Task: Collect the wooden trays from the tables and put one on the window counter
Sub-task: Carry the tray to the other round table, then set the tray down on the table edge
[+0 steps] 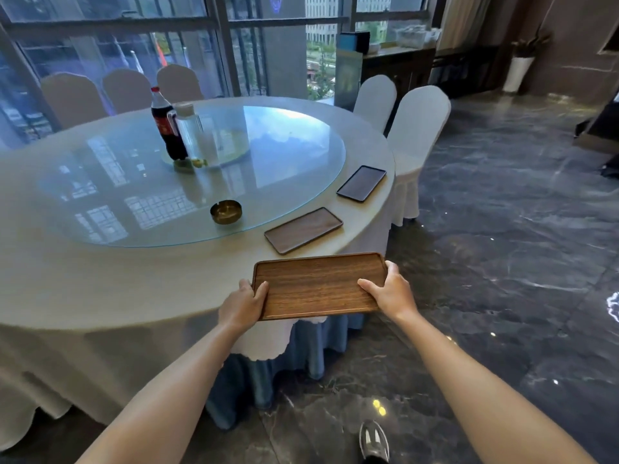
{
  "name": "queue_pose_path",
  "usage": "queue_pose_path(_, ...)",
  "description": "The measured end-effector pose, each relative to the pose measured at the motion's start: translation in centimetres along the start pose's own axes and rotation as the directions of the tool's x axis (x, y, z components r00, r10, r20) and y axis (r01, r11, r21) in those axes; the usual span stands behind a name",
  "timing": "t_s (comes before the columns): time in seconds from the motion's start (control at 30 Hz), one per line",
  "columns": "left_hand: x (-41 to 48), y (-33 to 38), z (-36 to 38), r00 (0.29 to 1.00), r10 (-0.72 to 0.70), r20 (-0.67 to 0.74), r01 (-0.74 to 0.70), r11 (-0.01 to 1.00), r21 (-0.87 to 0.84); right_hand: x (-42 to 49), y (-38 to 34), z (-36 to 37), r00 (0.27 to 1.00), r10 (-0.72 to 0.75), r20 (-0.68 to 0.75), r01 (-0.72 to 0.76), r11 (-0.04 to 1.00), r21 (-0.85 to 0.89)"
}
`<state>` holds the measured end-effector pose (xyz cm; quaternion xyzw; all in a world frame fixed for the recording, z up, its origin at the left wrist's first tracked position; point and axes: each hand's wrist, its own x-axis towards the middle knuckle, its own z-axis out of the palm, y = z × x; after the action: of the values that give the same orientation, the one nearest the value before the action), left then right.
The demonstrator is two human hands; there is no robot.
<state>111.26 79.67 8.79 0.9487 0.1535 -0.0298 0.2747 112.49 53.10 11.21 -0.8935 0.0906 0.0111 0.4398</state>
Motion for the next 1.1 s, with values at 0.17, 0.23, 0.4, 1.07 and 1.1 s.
queue_pose_path(0.17, 6.9, 3.0, 3.1, 0.991, -0.127, -0.052, 0.126, 0.992, -0.023, 10.5, 0.9, 0.3, 0.993, -0.030, 0.110, 0.031, 0.999, -0.015)
queue_pose_path(0.23, 9.1, 4.6, 4.2, 0.981, -0.179, -0.075, 0.177, 0.984, -0.026, 14.3, 1.2, 0.1, 0.989, -0.028, 0.147, 0.032, 0.999, -0.024)
queue_pose_path(0.4, 13.2, 7.5, 6.0, 0.950, -0.288, -0.118, 0.285, 0.958, -0.041, 21.8, 1.2, -0.1, 0.977, -0.046, 0.209, 0.058, 0.997, -0.051)
queue_pose_path(1.07, 24.6, 4.8, 9.0, 0.905, -0.419, -0.073, 0.424, 0.904, 0.061, 38.1, -0.5, 9.7, 0.951, -0.045, 0.305, 0.152, 0.928, -0.339)
queue_pose_path(1.1, 24.9, 4.5, 9.2, 0.902, -0.428, -0.062, 0.432, 0.899, 0.073, 38.5, -0.6, 10.2, 0.948, -0.045, 0.316, 0.164, 0.919, -0.360)
